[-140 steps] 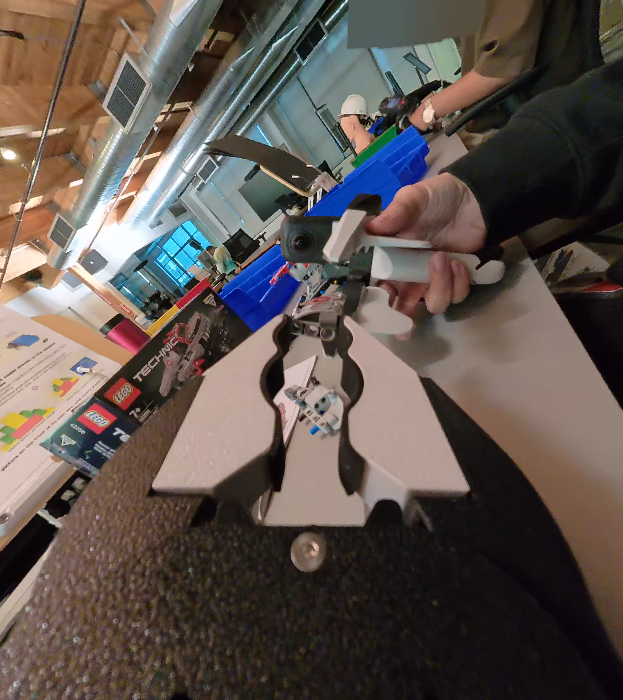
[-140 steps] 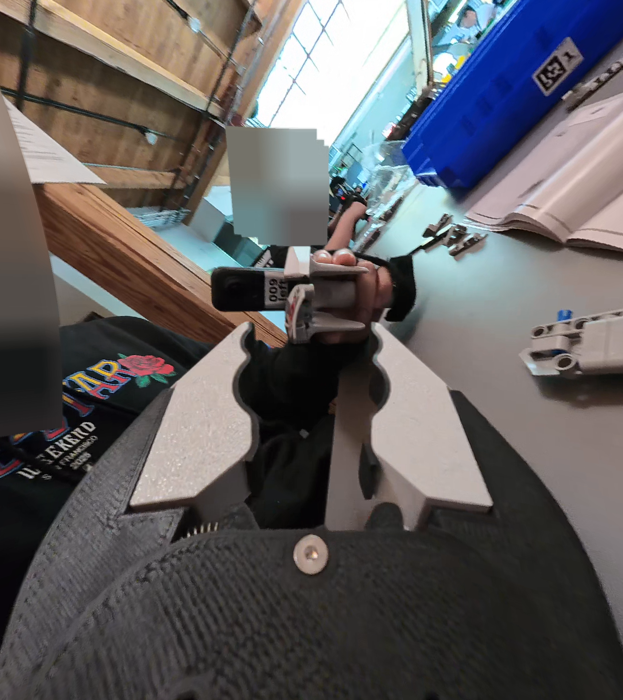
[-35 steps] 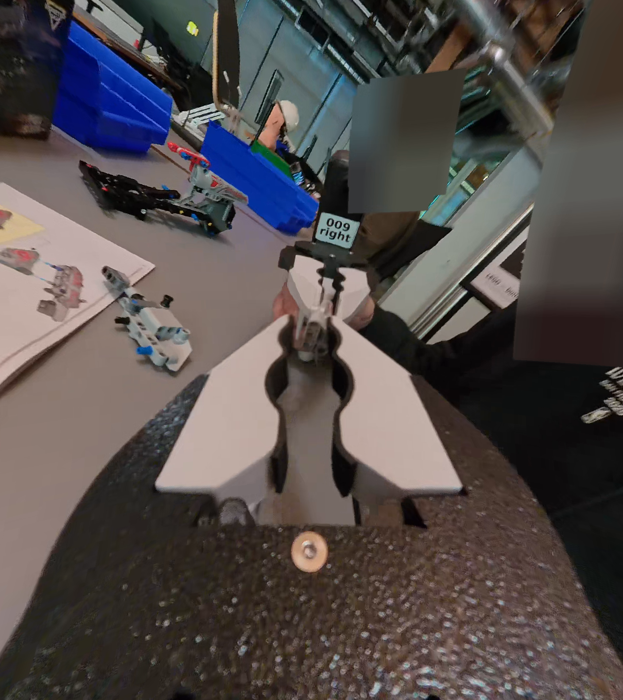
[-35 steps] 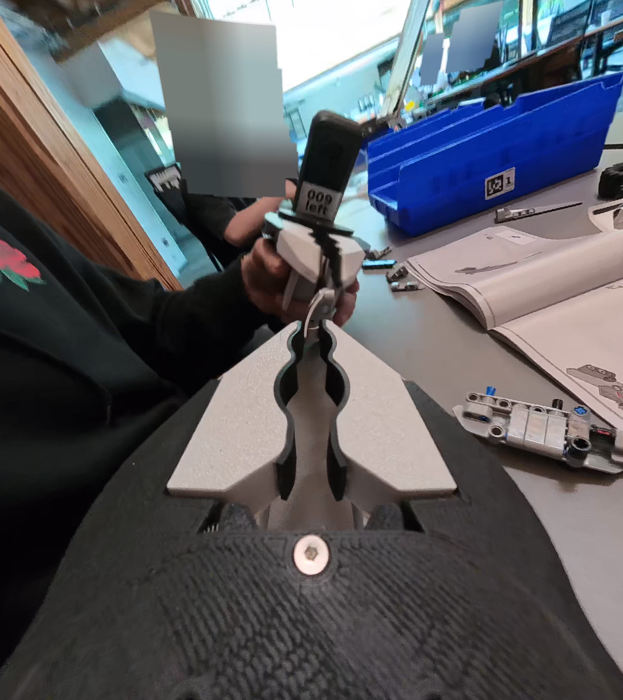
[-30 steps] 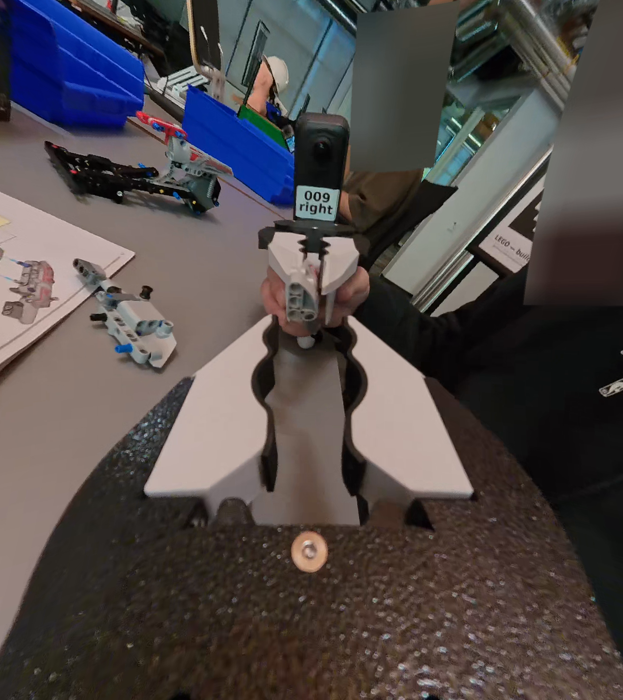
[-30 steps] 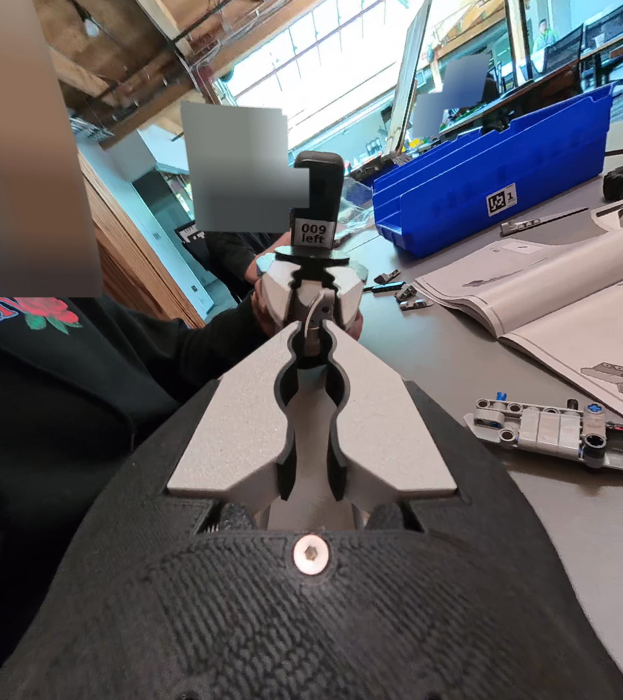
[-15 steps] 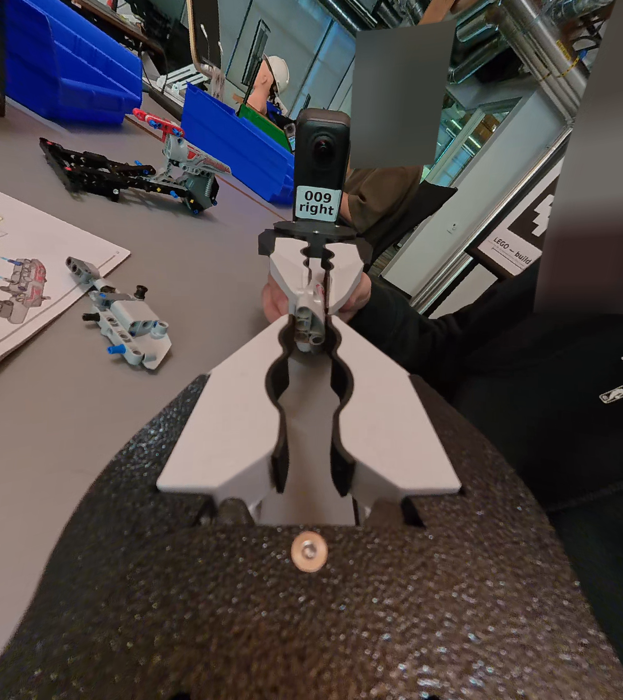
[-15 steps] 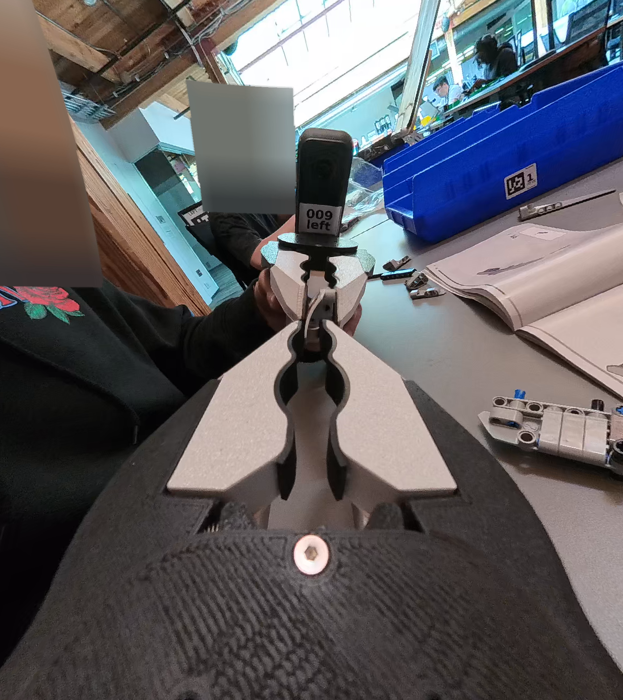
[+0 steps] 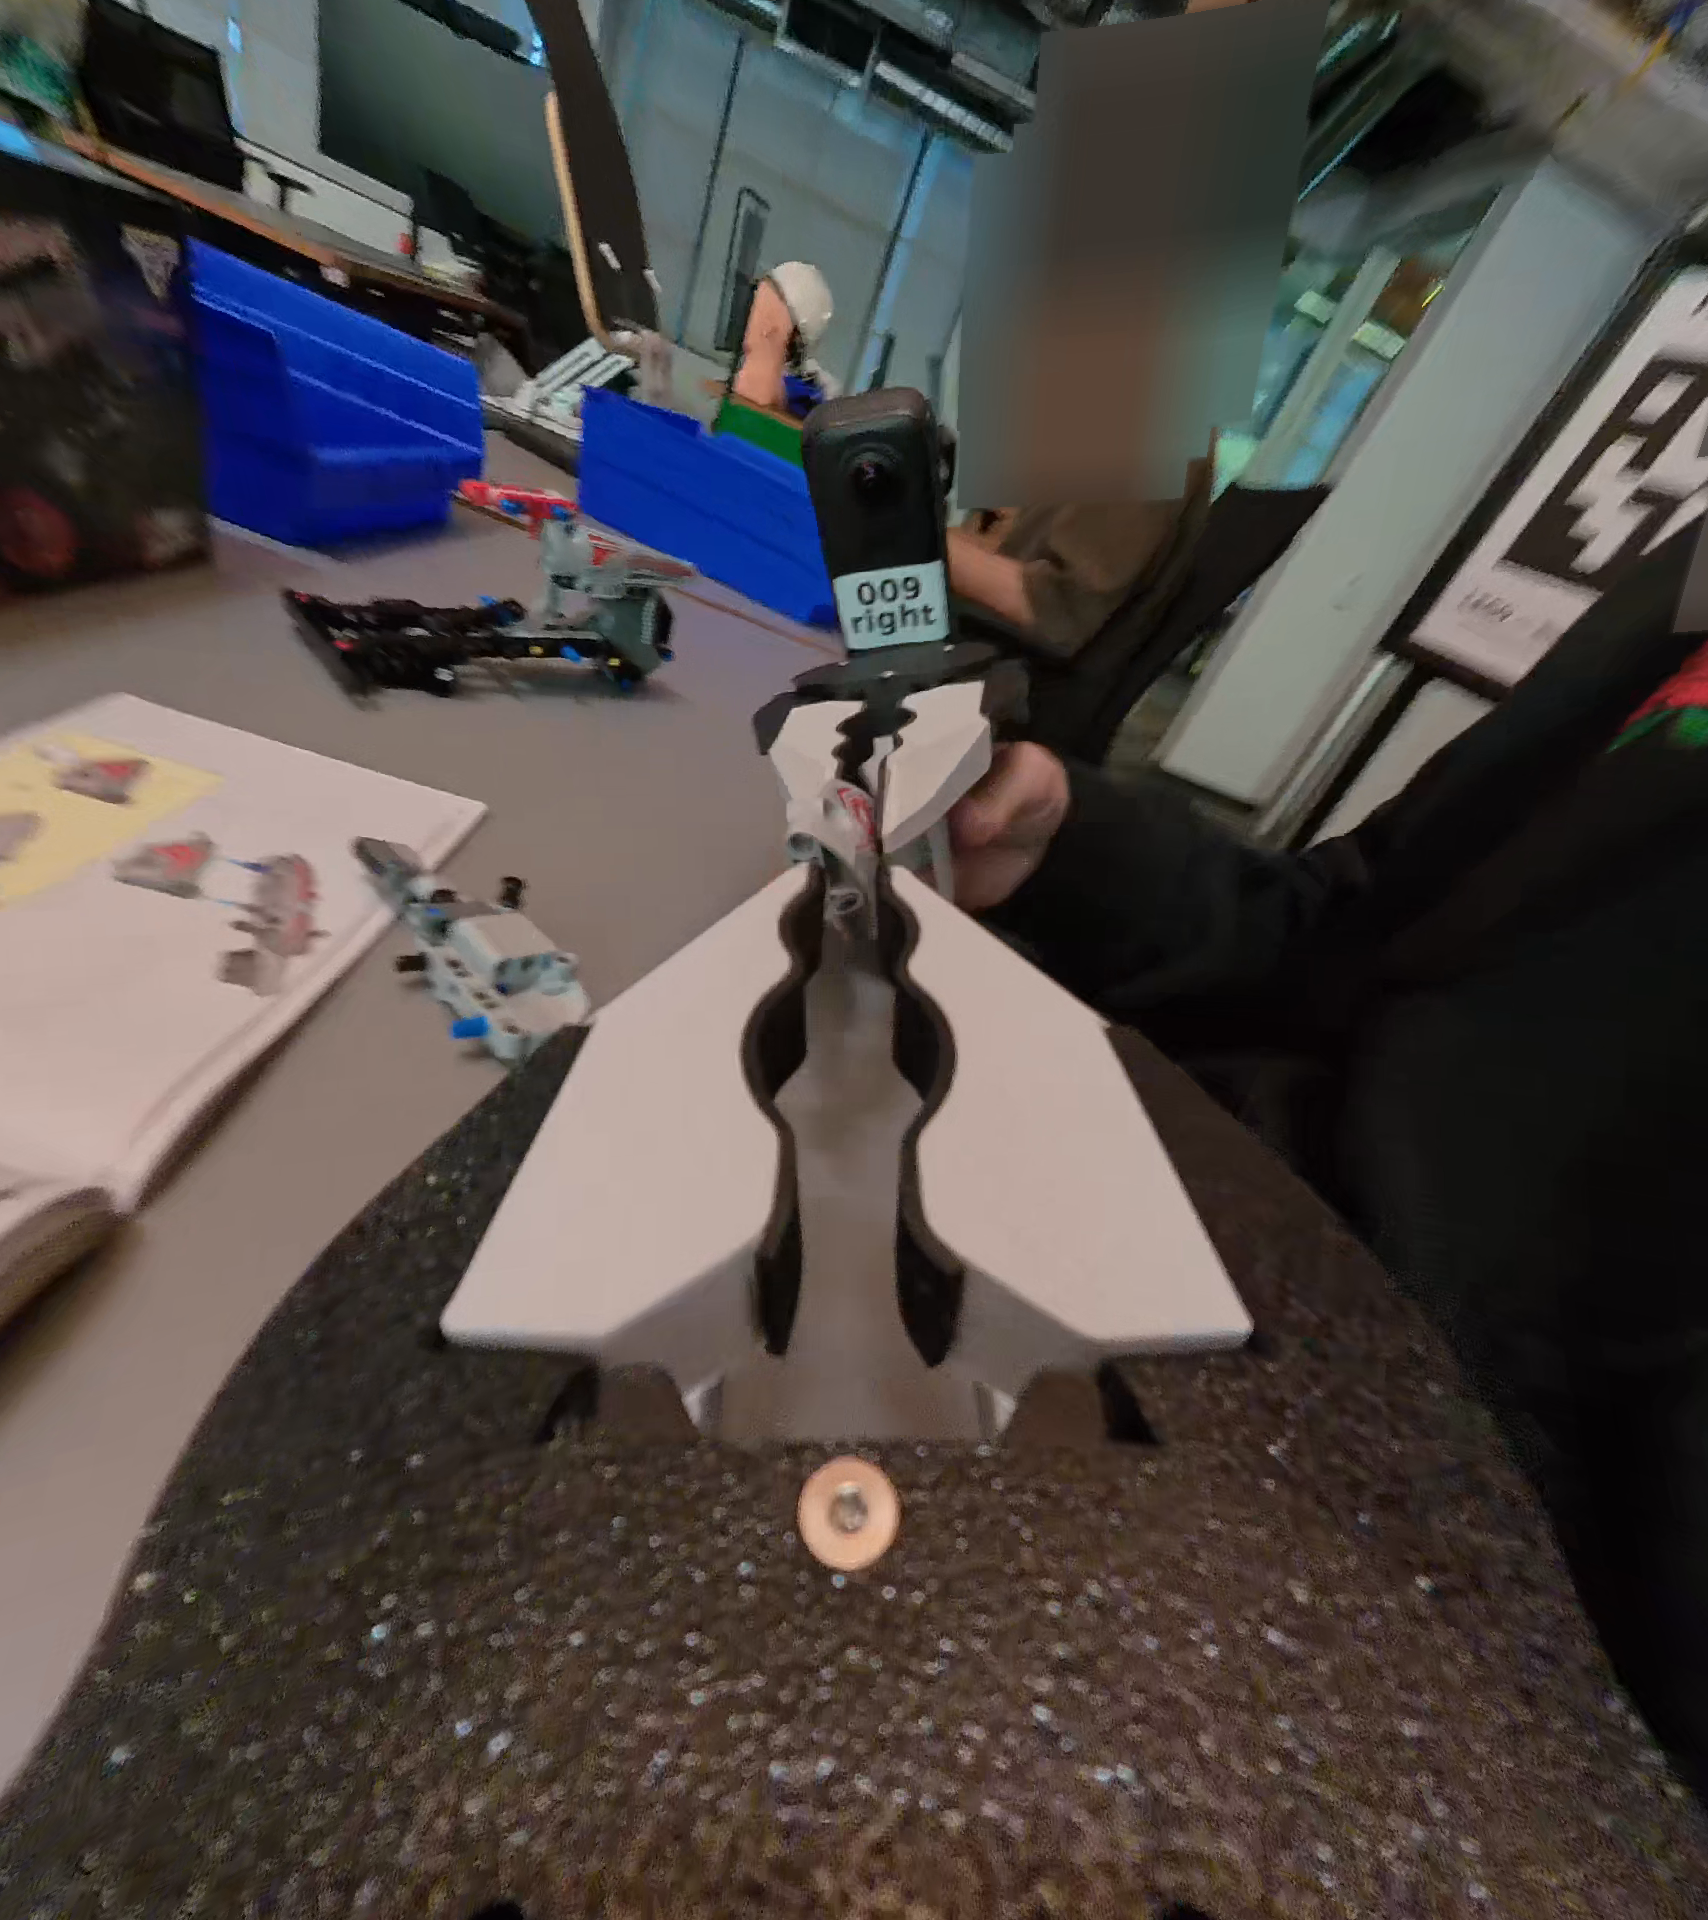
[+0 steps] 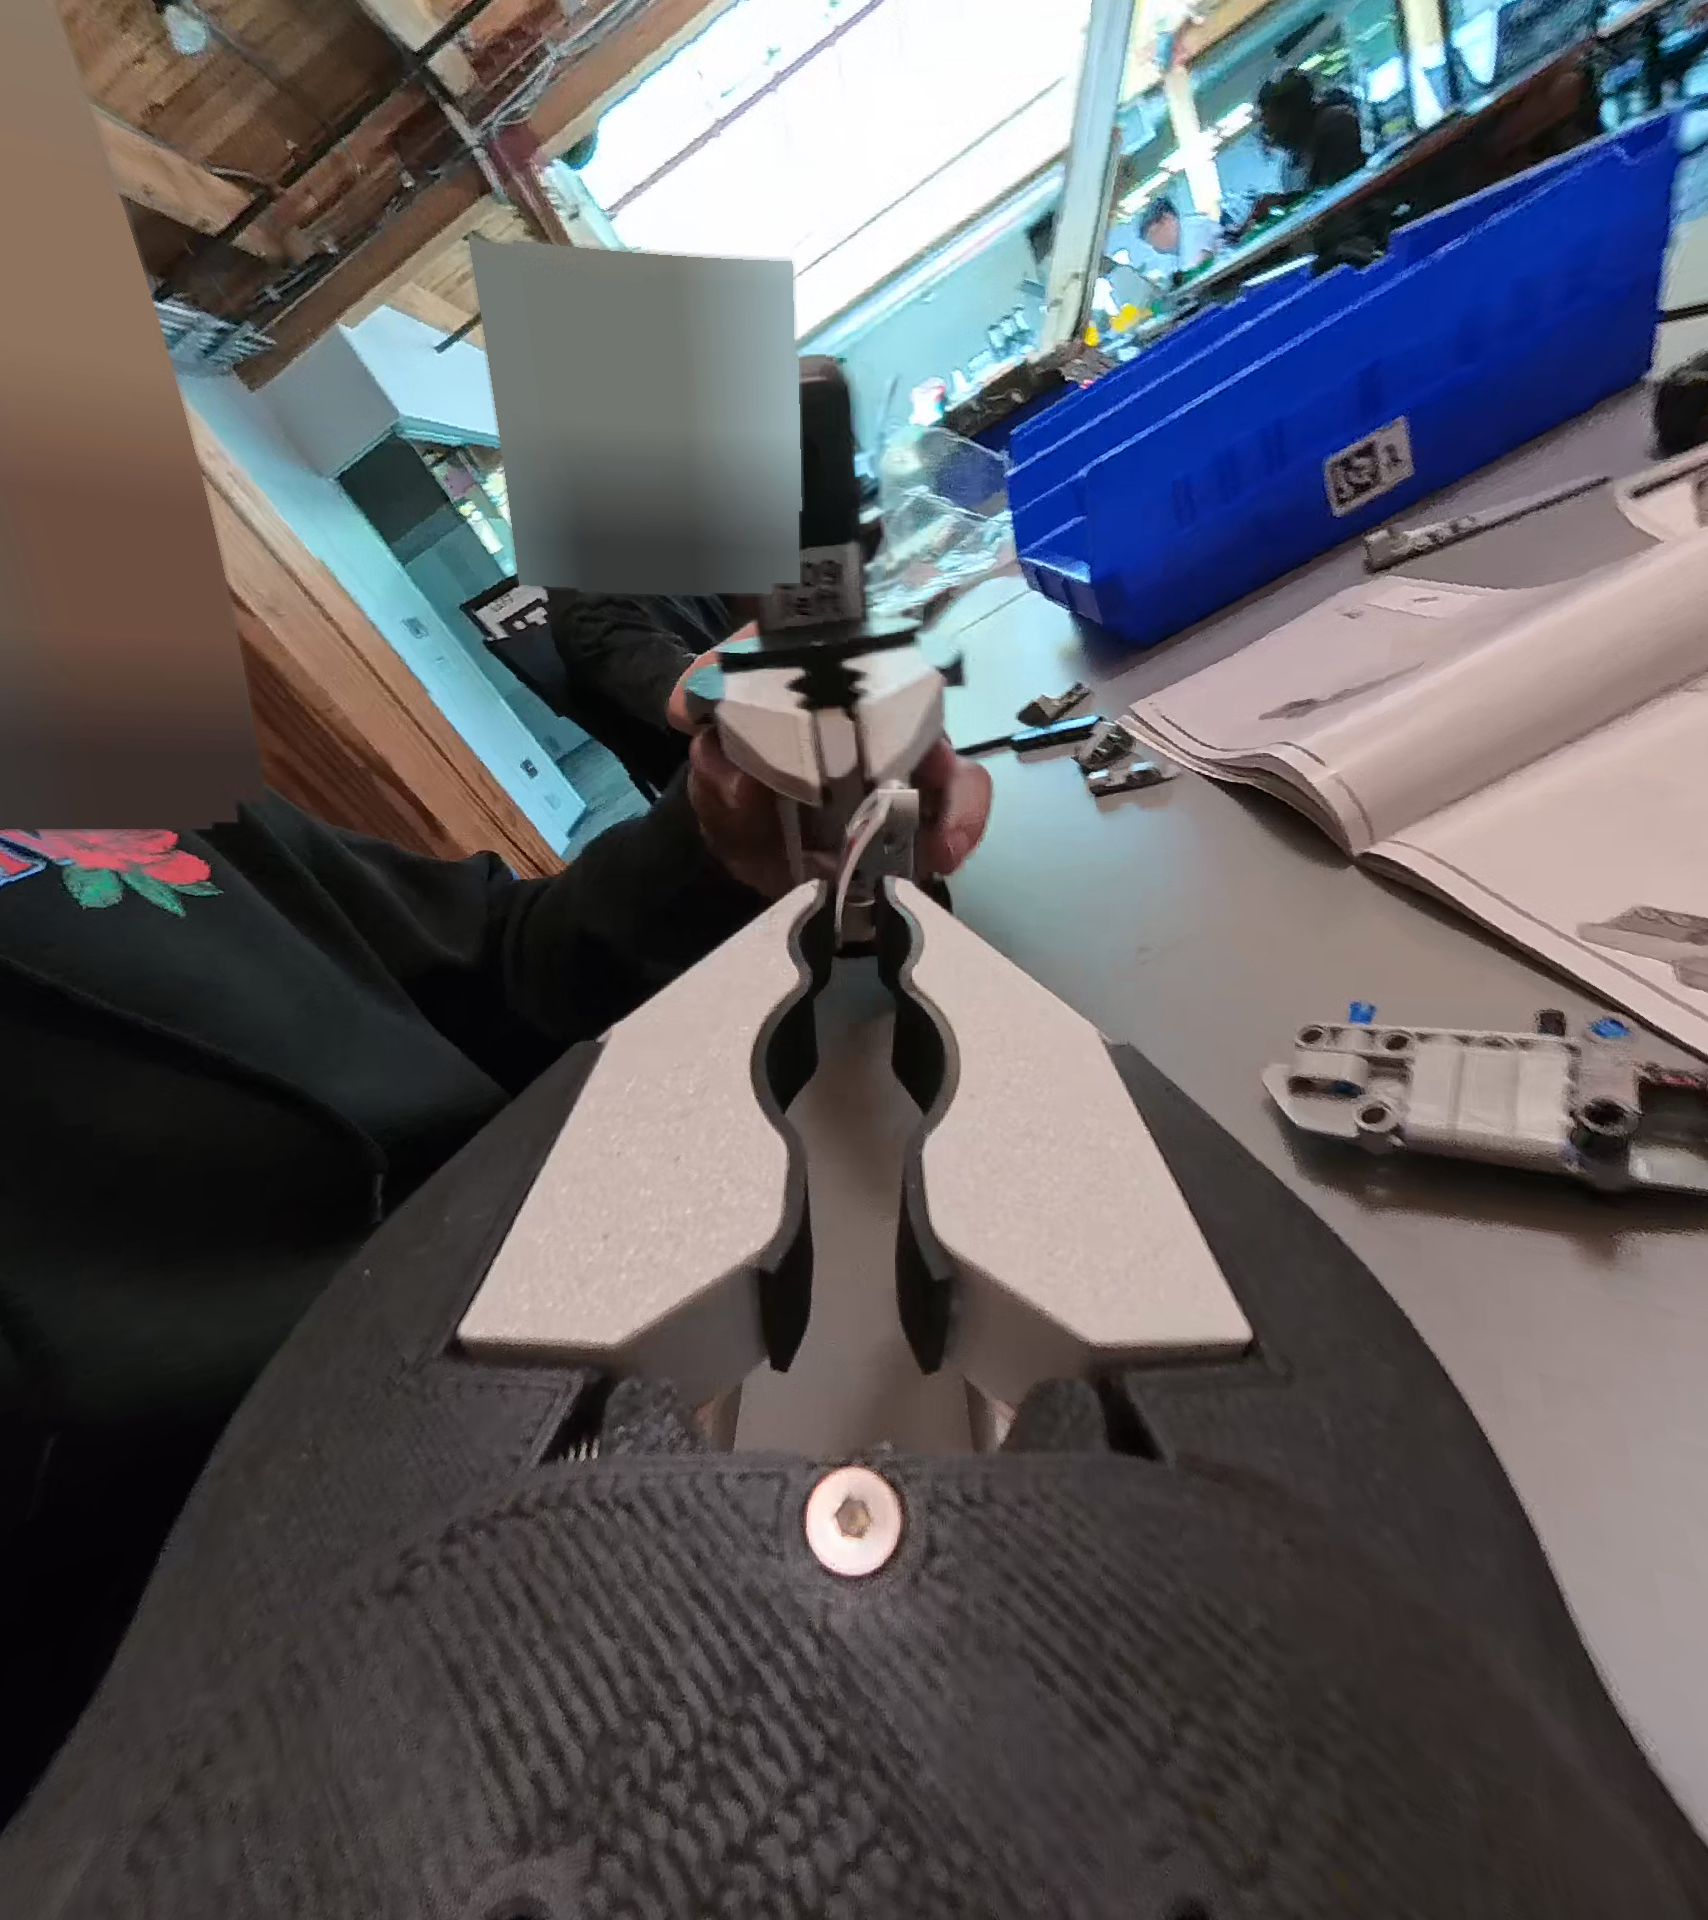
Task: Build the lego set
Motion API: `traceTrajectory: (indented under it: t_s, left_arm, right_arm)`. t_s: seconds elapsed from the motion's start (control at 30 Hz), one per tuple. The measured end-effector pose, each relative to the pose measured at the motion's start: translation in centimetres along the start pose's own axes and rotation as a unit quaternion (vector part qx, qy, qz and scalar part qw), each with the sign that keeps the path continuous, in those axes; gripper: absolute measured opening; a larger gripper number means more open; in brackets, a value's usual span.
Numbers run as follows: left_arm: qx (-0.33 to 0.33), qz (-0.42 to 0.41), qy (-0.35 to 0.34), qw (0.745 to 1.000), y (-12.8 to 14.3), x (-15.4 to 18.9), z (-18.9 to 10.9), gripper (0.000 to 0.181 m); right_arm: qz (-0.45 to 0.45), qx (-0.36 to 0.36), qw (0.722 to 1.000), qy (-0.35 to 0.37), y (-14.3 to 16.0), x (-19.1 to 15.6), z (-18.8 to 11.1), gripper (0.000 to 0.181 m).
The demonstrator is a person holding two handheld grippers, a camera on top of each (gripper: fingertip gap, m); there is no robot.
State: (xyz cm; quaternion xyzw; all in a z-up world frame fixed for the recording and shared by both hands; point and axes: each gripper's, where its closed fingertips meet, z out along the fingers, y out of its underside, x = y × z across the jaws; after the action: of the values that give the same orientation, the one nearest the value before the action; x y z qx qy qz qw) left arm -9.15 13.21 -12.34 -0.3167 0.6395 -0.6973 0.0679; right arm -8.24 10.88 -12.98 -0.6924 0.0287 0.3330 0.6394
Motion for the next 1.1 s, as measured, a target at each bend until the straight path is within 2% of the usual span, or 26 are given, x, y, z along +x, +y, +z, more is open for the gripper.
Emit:
traceTrajectory:
  t_s: [0.1, 0.23, 0.33, 0.4, 0.47, 0.7, 0.83, 0.9, 1.1]
  left_arm:
    - [-0.051, 0.091, -0.056, 0.993, 0.8, -0.7, 0.0, 0.036]
    - [-0.136, 0.245, -0.129, 0.951, 2.7, -1.7, 1.1, 0.045]
    - [-0.170, 0.313, -0.154, 0.921, 3.8, -1.9, 2.3, 0.043]
    - [-0.178, 0.330, -0.160, 0.913, 4.2, -2.0, 2.8, 0.039]
    - [-0.174, 0.337, -0.175, 0.909, 4.0, -2.3, 2.8, 0.026]
    - [-0.170, 0.344, -0.168, 0.908, 4.1, -2.3, 3.2, 0.025]
    - [-0.182, 0.389, -0.184, 0.884, 4.2, -2.6, 3.4, 0.025]
    - [-0.189, 0.404, -0.187, 0.875, 4.4, -2.6, 3.6, 0.025]
    - [-0.186, 0.417, -0.181, 0.871, 4.3, -2.7, 4.2, 0.025]
  right_arm:
    - [0.034, -0.011, 0.999, 0.032, 0.4, 1.4, -0.7, 0.006]
    - [0.070, -0.019, 0.997, 0.032, 0.8, 1.7, -0.8, 0.006]
    - [0.083, -0.028, 0.996, 0.023, 1.2, 1.4, -0.4, 0.006]
    - [0.083, -0.037, 0.996, 0.022, 1.5, 1.3, -0.3, 0.006]
    - [0.082, -0.048, 0.995, 0.025, 1.8, 1.4, -0.4, 0.006]
    - [0.083, -0.067, 0.994, 0.029, 2.2, 1.5, -0.9, 0.006]
    - [0.047, -0.096, 0.993, 0.050, 2.4, 2.1, -1.5, 0.010]
    - [0.040, -0.101, 0.993, 0.042, 2.2, 1.9, -1.7, 0.005]
    - [0.025, -0.127, 0.991, 0.034, 2.4, 2.3, -2.2, 0.003]
